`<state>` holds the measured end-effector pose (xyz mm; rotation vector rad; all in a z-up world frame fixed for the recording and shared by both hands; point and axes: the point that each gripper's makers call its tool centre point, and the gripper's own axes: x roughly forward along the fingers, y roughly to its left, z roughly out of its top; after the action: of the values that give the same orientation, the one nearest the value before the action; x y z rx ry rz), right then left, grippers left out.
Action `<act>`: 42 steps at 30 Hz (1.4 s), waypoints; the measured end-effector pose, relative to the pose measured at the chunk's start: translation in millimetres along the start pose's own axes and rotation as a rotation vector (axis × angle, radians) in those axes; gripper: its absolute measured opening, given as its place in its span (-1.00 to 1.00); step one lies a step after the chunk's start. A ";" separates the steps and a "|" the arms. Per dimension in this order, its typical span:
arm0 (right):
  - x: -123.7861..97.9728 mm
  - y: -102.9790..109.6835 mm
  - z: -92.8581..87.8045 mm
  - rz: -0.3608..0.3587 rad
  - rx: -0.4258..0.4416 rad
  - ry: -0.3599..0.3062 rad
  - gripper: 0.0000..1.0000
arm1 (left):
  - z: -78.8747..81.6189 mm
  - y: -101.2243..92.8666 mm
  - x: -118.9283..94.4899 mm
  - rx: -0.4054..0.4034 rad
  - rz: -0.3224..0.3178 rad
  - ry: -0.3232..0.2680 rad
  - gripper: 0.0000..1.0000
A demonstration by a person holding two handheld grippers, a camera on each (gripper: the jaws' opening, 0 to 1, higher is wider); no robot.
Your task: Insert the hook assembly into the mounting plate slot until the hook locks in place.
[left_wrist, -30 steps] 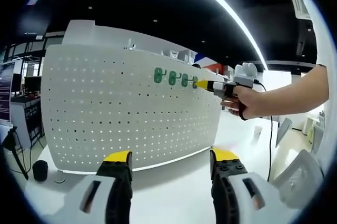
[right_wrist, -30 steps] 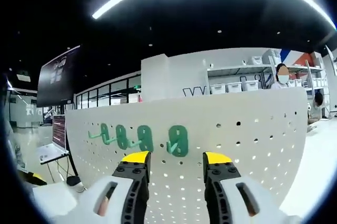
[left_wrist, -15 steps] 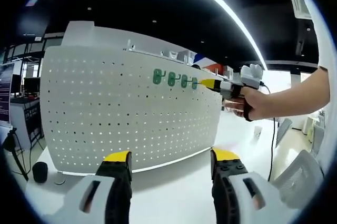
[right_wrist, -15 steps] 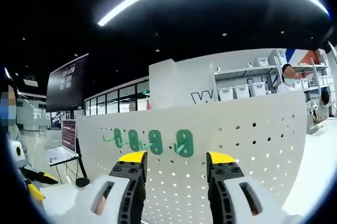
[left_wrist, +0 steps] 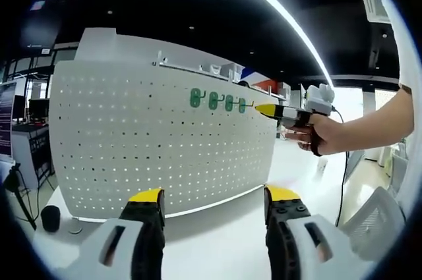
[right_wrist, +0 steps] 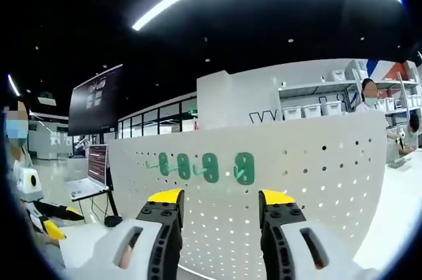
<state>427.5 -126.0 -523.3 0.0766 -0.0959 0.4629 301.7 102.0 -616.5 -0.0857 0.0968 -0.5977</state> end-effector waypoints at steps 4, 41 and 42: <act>-11.8 5.7 -4.7 0.015 0.007 0.009 -0.11 | 2.5 1.2 -0.7 0.004 0.000 -0.006 0.26; -101.5 45.1 -40.0 0.070 0.040 0.060 0.05 | 14.4 6.0 -11.4 0.033 0.002 -0.030 0.37; -102.8 45.5 -40.0 0.069 0.041 0.059 0.05 | 13.8 6.4 -11.8 0.035 0.002 -0.028 0.37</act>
<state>318.6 -127.0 -571.9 0.0998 -0.0310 0.5356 297.1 114.6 -602.7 -0.0602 0.0588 -0.5956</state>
